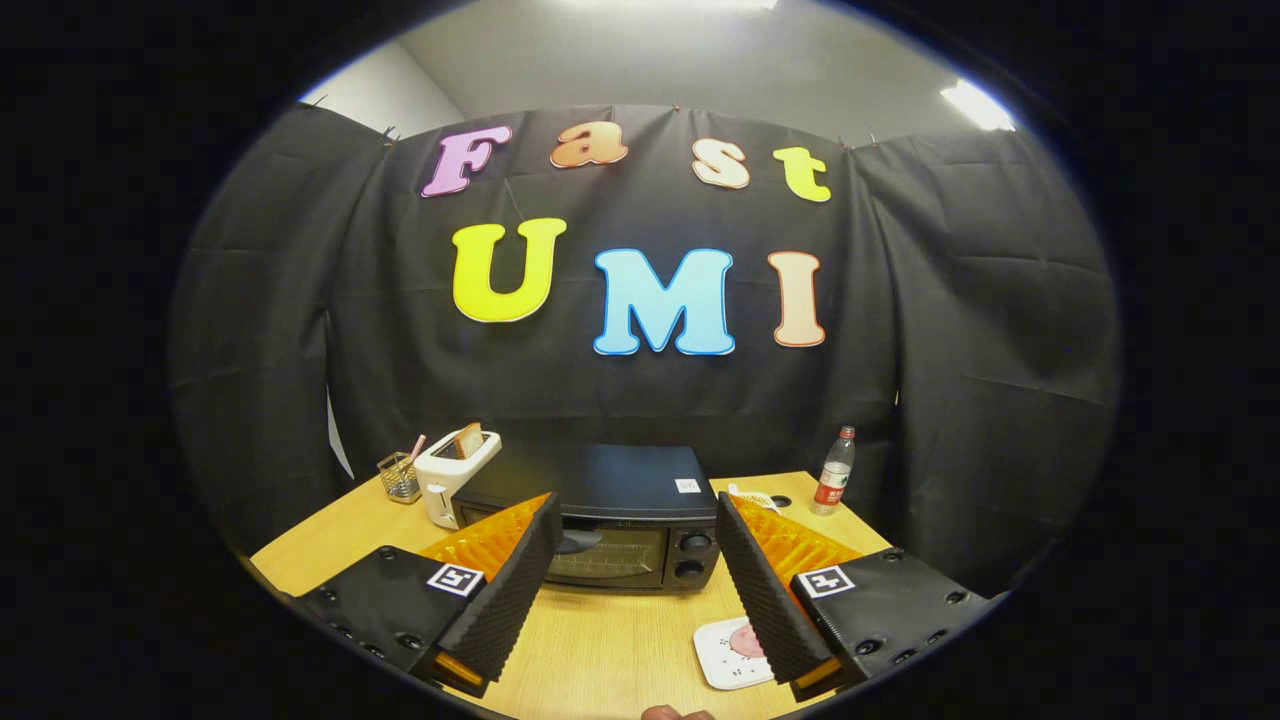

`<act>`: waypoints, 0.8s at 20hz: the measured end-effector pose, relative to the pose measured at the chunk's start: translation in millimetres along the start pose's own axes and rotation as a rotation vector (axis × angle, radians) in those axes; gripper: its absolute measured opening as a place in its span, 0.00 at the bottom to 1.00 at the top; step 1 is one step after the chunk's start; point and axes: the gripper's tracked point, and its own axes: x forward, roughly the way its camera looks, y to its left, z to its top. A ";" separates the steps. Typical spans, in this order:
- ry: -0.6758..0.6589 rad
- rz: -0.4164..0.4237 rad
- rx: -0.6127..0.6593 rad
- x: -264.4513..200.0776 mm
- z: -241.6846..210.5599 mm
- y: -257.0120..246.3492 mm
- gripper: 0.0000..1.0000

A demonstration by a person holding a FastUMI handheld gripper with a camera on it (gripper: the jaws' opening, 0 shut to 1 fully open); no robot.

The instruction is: Open the toaster oven, put the food inside, and close the toaster oven door.

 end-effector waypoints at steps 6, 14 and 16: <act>0.024 0.038 0.004 3.5 -2.2 15.2 0.98; 0.050 0.060 -0.017 20.3 4.8 35.4 0.98; 0.051 0.064 -0.030 28.1 7.6 40.8 0.98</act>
